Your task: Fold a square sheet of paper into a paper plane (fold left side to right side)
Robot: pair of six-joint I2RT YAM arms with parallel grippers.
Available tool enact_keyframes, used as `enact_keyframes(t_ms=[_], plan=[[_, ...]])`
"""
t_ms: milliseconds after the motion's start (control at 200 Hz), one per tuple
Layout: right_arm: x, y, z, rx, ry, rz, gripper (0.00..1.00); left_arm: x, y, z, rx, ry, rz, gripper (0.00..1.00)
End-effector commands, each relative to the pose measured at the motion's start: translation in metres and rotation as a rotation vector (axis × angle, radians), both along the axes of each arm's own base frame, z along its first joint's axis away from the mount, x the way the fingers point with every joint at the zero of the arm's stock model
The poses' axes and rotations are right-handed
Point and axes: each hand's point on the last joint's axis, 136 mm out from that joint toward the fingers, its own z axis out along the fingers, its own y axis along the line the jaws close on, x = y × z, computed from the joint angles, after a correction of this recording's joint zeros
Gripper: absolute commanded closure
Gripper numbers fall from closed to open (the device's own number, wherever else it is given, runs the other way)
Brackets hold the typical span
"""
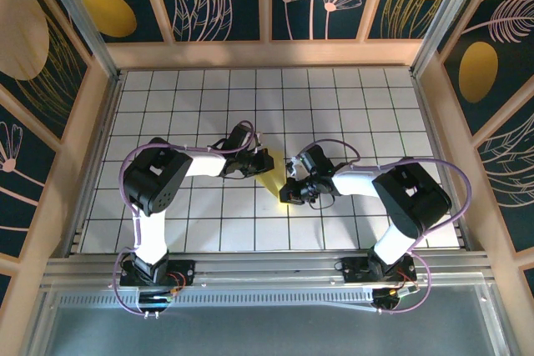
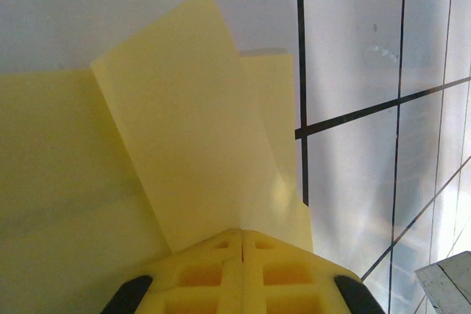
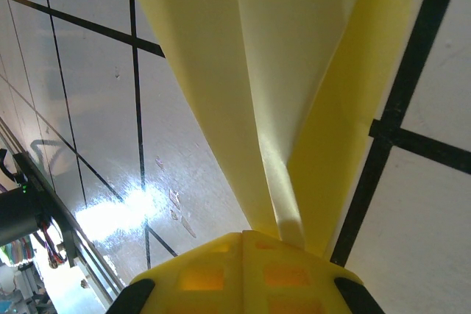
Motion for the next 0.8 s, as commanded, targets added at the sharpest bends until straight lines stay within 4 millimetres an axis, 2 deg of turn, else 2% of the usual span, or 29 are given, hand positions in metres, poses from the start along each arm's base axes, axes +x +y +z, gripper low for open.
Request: enact_keyframes(t_ms=[0, 791], plan=[[-0.011, -0.011, -0.016, -0.059, 0.048, -0.001, 1.0, -0.024, 0.034, -0.045, 0.166, 0.124, 0.043, 1.0], [-0.03, -0.021, -0.029, -0.079, 0.114, -0.006, 1.0, -0.024, 0.036, -0.046, 0.179, 0.124, 0.05, 1.0]])
